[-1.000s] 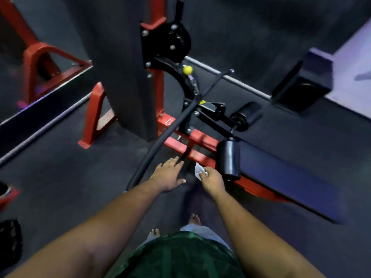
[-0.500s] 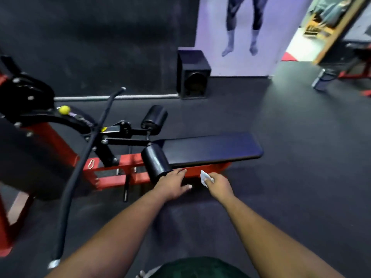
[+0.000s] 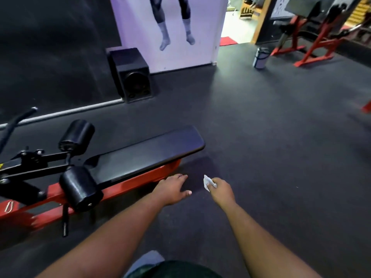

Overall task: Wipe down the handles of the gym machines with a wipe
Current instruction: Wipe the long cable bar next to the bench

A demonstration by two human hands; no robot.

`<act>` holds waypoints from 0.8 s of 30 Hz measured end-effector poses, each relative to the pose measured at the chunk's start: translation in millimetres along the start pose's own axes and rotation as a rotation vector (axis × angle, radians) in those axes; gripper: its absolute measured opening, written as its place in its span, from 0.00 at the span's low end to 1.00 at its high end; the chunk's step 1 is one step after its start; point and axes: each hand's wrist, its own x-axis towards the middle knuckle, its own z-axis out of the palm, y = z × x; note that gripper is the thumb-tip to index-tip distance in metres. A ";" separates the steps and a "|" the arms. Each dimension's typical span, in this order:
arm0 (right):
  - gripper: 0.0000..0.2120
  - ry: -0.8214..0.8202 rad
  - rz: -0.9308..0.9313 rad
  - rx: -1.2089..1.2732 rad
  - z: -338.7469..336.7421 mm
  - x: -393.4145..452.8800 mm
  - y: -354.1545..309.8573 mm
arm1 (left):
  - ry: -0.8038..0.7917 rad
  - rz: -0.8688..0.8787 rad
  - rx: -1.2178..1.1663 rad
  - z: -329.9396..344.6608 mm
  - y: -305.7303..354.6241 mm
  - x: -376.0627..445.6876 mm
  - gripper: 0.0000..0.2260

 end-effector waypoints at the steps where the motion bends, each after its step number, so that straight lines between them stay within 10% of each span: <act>1: 0.09 0.009 0.009 0.004 -8.5 9.5 7.2 | -0.004 0.013 0.010 -1.7 8.8 14.0 0.36; 24: 0.06 0.125 0.147 -0.046 -215.7 352.1 22.3 | -0.119 0.107 -0.030 -151.5 104.7 419.0 0.36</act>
